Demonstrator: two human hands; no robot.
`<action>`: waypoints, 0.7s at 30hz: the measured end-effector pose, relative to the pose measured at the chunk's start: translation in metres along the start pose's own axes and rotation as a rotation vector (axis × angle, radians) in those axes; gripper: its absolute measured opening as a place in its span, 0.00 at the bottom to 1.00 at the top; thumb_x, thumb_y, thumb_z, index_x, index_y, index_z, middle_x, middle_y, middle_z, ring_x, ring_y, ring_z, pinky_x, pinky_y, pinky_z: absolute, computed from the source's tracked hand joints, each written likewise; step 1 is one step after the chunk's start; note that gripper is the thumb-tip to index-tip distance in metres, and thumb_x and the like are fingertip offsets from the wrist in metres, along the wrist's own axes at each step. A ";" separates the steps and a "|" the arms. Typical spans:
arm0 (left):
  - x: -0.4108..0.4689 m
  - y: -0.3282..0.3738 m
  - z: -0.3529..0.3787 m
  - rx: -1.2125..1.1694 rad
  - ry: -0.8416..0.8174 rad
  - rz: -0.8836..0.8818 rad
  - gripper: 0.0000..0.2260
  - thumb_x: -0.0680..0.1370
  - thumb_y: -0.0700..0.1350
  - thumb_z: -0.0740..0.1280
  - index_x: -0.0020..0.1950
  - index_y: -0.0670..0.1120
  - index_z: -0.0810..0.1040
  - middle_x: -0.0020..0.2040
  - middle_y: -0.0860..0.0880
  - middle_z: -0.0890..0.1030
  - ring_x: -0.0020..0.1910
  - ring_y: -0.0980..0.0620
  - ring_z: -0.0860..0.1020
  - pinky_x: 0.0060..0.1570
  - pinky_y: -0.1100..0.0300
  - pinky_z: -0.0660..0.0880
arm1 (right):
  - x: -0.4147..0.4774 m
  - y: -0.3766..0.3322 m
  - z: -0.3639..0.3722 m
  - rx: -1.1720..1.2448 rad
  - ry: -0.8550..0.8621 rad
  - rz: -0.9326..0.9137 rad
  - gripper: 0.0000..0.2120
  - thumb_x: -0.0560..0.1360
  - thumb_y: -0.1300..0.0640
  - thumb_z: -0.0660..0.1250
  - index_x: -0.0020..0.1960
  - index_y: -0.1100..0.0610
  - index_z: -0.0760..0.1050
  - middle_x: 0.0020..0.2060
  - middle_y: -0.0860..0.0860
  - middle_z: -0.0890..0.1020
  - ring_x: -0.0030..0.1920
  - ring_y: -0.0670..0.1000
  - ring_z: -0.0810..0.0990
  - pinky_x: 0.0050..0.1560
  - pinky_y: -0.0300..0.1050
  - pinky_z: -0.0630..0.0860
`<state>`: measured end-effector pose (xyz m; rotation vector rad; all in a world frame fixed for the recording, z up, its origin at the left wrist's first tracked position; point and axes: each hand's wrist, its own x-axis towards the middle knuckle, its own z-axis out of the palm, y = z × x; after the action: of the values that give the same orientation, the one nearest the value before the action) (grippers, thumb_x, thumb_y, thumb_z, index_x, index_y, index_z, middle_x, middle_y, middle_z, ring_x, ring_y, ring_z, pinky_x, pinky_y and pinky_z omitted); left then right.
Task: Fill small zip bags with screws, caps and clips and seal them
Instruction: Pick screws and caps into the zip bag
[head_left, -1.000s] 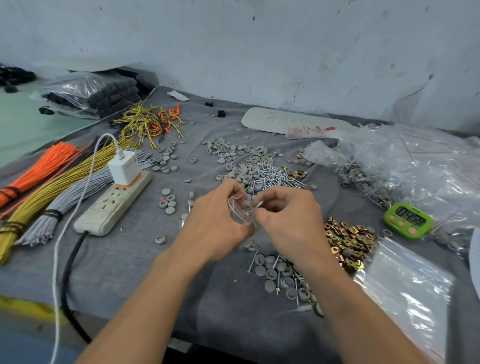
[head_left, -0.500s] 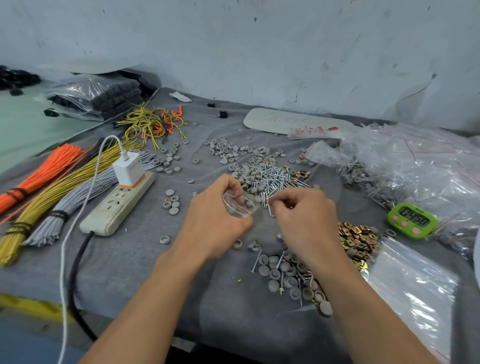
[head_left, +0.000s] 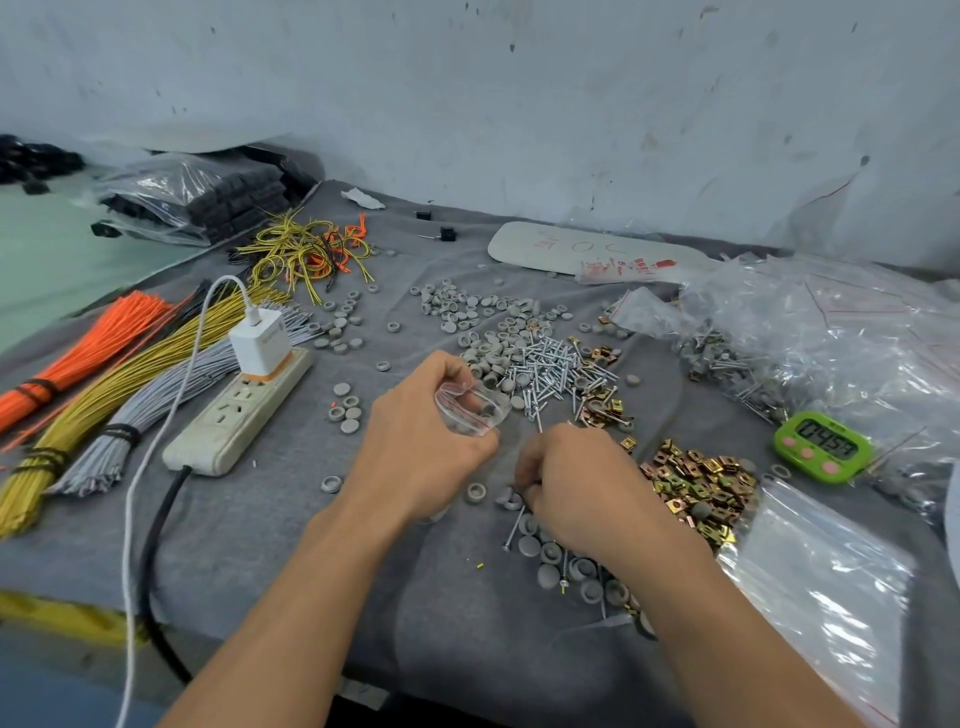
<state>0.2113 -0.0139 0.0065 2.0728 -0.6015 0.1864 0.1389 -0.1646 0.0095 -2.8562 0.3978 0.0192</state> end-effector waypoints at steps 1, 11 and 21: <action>0.000 0.000 0.000 0.001 -0.002 0.000 0.16 0.67 0.44 0.77 0.47 0.56 0.73 0.45 0.68 0.81 0.45 0.68 0.78 0.42 0.77 0.67 | -0.001 0.001 -0.001 -0.117 0.063 0.000 0.06 0.74 0.55 0.68 0.49 0.47 0.82 0.48 0.49 0.85 0.55 0.53 0.80 0.61 0.51 0.74; 0.000 -0.003 -0.002 0.014 -0.026 -0.001 0.16 0.66 0.46 0.76 0.47 0.58 0.73 0.45 0.66 0.81 0.44 0.66 0.79 0.41 0.74 0.70 | -0.005 -0.002 -0.005 -0.139 0.103 0.112 0.10 0.74 0.61 0.67 0.54 0.52 0.80 0.49 0.54 0.81 0.53 0.60 0.82 0.43 0.47 0.72; 0.001 -0.003 -0.002 0.037 -0.040 0.001 0.16 0.66 0.48 0.75 0.48 0.59 0.72 0.45 0.65 0.81 0.45 0.65 0.78 0.42 0.72 0.71 | -0.009 0.003 -0.015 -0.224 0.050 0.063 0.06 0.73 0.60 0.65 0.45 0.50 0.70 0.34 0.46 0.69 0.52 0.56 0.81 0.57 0.52 0.67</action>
<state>0.2137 -0.0117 0.0060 2.1160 -0.6278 0.1578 0.1287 -0.1688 0.0233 -3.0680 0.5263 0.0047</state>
